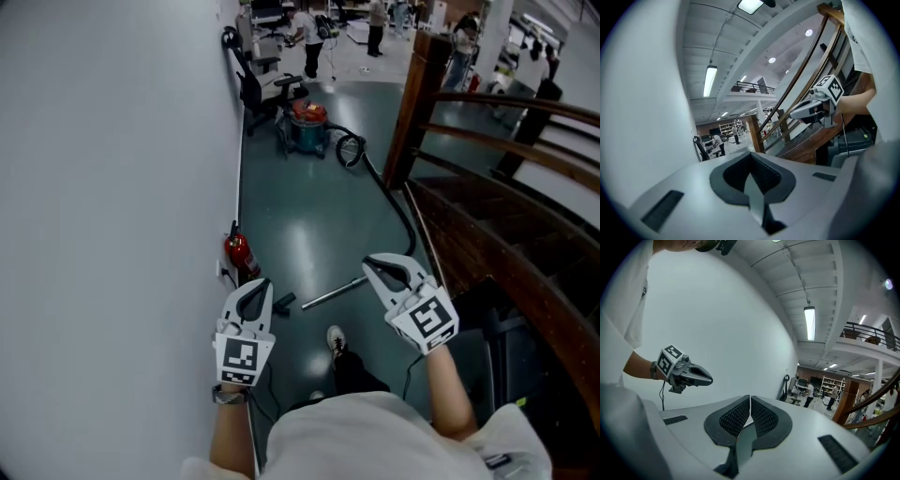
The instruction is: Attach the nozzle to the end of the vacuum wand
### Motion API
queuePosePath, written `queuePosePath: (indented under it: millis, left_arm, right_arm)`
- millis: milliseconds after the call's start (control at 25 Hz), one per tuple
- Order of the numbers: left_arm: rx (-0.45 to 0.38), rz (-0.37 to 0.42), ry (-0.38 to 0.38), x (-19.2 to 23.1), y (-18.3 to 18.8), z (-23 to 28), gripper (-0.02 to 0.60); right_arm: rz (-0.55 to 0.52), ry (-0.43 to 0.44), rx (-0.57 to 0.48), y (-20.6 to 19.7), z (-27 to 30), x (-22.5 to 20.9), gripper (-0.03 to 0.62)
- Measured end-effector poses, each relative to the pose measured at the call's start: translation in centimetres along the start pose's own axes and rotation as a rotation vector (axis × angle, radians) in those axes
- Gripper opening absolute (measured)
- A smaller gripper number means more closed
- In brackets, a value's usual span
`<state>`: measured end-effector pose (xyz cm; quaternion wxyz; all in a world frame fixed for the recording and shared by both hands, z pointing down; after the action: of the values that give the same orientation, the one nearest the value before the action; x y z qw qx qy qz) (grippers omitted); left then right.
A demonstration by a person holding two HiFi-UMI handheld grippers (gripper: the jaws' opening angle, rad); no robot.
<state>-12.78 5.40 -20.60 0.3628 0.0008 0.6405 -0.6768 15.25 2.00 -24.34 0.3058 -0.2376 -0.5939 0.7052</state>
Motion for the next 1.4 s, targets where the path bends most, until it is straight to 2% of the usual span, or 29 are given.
queuePosePath:
  millis: [400,560,680,1040,1400]
  left_arm:
    - [0.042,-0.016,0.03,2.9,-1.7,5.4,-0.002]
    - [0.065,-0.033,0.033,3.8,-3.3,7.5,-0.002]
    - [0.079,-0.05,0.041,3.9,-5.1,8.2,-0.002]
    - [0.129,-0.047,0.006,4.3,-8.8,9.2,-0.002]
    - [0.157,-0.061,0.006,3.8,-12.9,11.9,-0.002]
  right_arm:
    - [-0.01,0.057,0.007,-0.5,6.2,-4.7,0.029]
    - [-0.004,0.068,-0.009,-1.3,8.6,-6.7,0.029]
    - [-0.009,0.058,0.018,-2.6,10.2,-7.7,0.029]
    - [0.049,0.061,0.032,-6.5,13.3,-7.7,0.029]
    - [0.044,0.099,0.032,-10.3,16.3,-8.9,0.029]
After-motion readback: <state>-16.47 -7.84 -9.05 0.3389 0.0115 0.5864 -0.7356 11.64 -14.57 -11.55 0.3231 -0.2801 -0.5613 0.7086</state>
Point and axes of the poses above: the fingertips, and each gripper's own axes: z forward along the fingers, x to its left, y out of its top, the point moved 9 cm from there along -z, backward along the fingers, and after that the axes turned 14 degrees about z, right-handed, at the moved point
